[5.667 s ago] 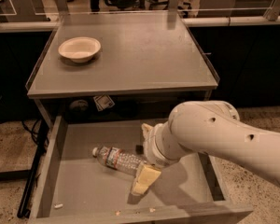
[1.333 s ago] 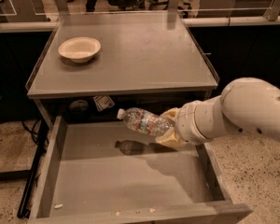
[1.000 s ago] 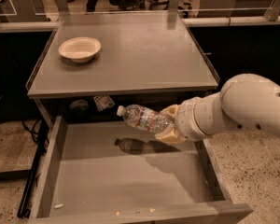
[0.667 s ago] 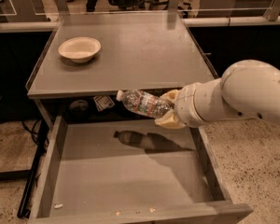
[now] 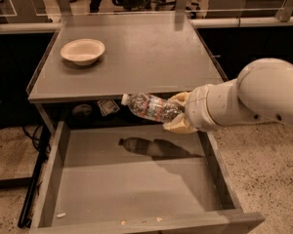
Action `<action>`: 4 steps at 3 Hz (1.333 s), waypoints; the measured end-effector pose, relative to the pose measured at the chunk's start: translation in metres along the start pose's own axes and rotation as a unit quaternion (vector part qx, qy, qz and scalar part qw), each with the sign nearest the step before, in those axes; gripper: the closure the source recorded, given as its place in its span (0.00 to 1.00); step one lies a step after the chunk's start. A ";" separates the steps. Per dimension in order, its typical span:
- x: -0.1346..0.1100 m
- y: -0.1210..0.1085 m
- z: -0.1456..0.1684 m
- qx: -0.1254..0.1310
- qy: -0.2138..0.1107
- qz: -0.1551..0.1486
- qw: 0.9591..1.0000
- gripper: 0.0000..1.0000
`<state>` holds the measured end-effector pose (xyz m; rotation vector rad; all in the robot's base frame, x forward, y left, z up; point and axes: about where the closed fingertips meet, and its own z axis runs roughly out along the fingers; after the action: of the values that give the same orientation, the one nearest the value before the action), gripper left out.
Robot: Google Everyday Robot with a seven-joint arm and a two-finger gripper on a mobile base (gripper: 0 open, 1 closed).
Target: Pick water bottle from top drawer and place on counter
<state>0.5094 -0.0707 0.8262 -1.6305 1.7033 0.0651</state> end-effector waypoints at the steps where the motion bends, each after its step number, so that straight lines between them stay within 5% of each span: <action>1: -0.010 -0.018 -0.005 -0.012 -0.004 -0.027 1.000 1.00; 2: -0.019 -0.040 0.020 -0.029 -0.008 -0.047 0.998 1.00; 4: -0.020 -0.061 0.022 -0.028 -0.009 -0.054 0.998 1.00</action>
Offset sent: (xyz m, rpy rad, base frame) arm 0.0242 0.0141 0.0148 -0.0118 0.0129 0.1373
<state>0.5707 -0.0533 0.8489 -1.7556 1.6096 0.0747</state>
